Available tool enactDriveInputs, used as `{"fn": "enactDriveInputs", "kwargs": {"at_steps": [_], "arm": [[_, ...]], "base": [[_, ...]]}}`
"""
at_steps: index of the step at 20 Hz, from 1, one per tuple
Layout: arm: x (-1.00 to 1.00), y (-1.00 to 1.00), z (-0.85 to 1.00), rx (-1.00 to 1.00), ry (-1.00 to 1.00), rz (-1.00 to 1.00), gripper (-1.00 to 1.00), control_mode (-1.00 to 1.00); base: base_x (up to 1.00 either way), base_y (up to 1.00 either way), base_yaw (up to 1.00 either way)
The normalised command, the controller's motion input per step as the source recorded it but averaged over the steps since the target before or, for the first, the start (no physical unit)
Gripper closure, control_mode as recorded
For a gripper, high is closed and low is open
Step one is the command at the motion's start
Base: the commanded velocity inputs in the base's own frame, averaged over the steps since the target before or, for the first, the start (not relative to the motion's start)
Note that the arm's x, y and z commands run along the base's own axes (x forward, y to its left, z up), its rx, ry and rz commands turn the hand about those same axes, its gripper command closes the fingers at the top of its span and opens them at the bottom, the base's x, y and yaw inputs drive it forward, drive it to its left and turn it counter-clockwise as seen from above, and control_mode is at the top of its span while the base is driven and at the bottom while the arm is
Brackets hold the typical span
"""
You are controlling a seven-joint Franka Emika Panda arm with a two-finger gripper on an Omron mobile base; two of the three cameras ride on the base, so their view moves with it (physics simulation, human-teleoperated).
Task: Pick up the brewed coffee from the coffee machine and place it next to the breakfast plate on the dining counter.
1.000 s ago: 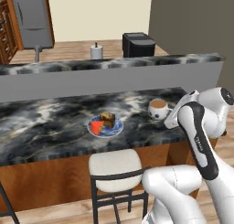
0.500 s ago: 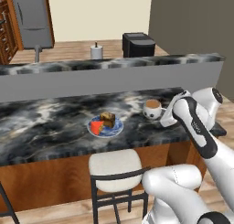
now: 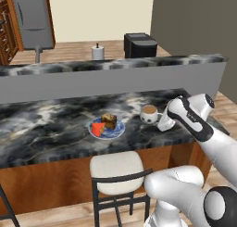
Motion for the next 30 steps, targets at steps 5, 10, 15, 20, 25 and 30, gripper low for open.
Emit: {"fn": "enactDriveInputs", "kwargs": {"at_steps": [5, 10, 15, 20, 25, 30], "arm": [[0.46, 0.05, -0.36, 0.00, 0.00, 0.03, 1.00, -1.00], [0.41, 0.01, -0.31, 0.00, 0.00, 0.03, 1.00, -1.00], [0.41, 0.00, -0.27, 0.00, 0.01, 0.02, 1.00, -1.00], [0.44, 0.00, -0.26, 0.00, 0.02, 0.01, 1.00, -1.00], [0.49, 0.00, -0.23, 0.00, 0.03, 0.00, 1.00, -1.00], [0.48, 0.00, -0.26, 0.00, 0.03, 0.00, 1.00, -1.00]], "base": [[0.00, 0.00, 0.00], [0.00, 0.00, 0.00], [0.00, 0.00, 0.00], [0.00, 0.00, 0.00], [0.00, 0.00, 0.00], [0.00, 0.00, 0.00]]}}
